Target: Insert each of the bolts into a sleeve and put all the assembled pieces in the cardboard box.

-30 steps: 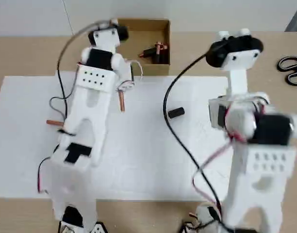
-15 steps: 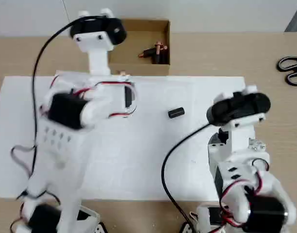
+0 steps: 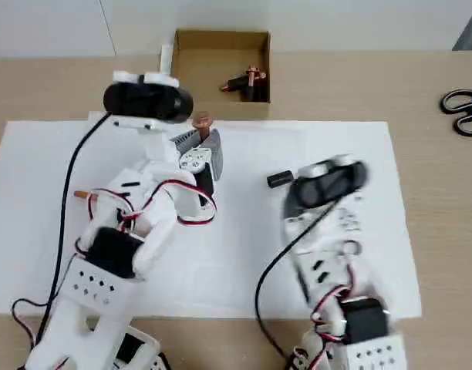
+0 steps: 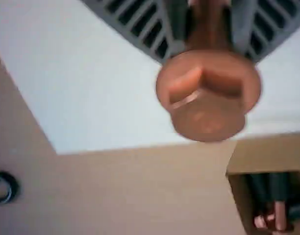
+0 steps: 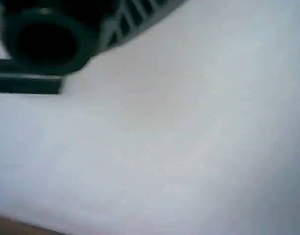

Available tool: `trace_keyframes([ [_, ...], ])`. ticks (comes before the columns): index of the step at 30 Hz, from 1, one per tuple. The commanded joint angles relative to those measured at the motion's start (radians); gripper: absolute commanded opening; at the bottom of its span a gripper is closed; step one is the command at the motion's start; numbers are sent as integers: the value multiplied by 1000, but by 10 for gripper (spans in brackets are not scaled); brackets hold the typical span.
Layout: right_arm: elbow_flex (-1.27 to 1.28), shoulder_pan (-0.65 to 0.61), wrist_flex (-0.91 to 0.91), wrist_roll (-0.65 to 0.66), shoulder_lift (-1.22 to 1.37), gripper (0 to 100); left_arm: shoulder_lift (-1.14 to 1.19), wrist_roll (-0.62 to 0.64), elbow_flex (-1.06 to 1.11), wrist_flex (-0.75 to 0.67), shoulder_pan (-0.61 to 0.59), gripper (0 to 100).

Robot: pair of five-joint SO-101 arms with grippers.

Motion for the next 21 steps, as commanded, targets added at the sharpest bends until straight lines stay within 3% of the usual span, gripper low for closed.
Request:
trace_keyframes([
  [1, 37, -93, -62, -14, -25, 3, -55, -6, 27, -83, 40, 6],
  [9, 46, -205, -28, -28, -25, 3, -55, -5, 39, -87, 147, 6],
  [14, 58, -219, -33, -140, -25, 3, -55, 38, 79, -87, 189, 6],
  [21, 60, -219, -35, -141, -27, 3, -55, 66, 88, -84, 190, 6],
])
